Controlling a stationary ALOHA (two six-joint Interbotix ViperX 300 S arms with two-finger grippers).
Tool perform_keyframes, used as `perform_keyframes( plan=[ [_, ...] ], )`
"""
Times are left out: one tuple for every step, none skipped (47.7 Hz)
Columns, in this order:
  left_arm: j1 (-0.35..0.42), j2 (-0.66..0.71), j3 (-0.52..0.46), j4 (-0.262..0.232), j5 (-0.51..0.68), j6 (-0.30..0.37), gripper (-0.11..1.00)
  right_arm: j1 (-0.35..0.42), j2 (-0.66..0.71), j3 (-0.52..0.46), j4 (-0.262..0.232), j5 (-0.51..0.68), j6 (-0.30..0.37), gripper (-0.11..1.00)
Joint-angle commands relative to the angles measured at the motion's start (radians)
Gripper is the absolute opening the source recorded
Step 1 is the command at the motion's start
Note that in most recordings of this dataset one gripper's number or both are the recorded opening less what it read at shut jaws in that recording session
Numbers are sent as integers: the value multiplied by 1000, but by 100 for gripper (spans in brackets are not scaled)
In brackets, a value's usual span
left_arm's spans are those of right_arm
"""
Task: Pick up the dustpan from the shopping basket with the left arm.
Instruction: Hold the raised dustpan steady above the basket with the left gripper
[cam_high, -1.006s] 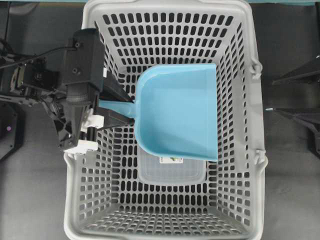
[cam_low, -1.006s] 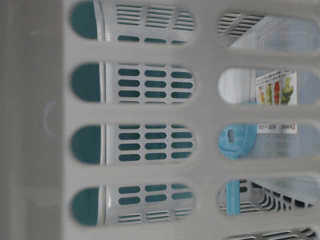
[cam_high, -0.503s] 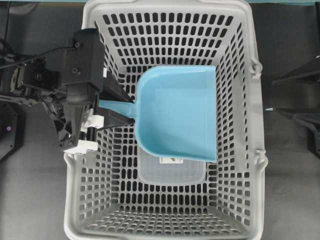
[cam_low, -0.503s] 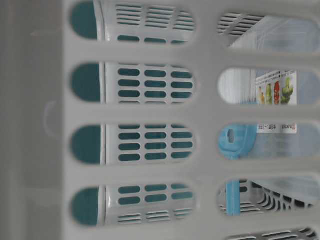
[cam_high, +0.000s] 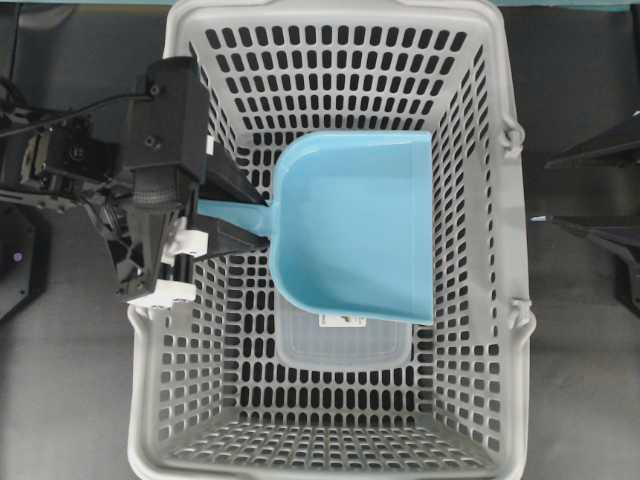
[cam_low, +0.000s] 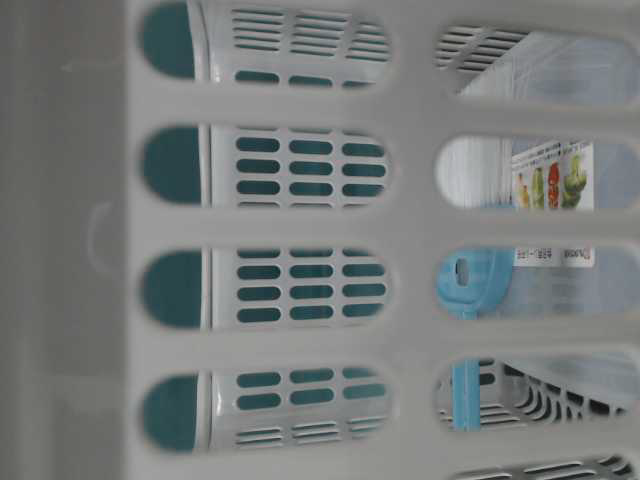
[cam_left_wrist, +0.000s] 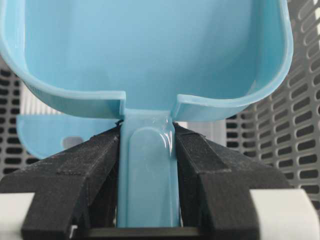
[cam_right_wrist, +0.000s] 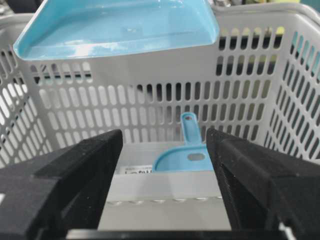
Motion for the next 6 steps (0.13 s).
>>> perform_keyframes(
  plan=[
    [-2, -11, -12, 3, -11, 0, 29, -2, 5, -6, 2, -8, 2, 66],
    [-2, -11, -12, 3, -12, 0, 29, -2, 3, -6, 3, -9, 2, 66],
    [-2, -11, -12, 2, -12, 0, 29, -2, 3, -6, 3, -9, 2, 66],
    [-2, -9, -12, 3, -11, 0, 29, -2, 3, -6, 3, -8, 2, 66],
    [-2, -9, -12, 3, -12, 0, 29, -2, 2, -6, 2, -9, 2, 66],
    [-2, -9, -12, 3, -12, 0, 29, -2, 2, -6, 2, -8, 2, 66]
  ],
)
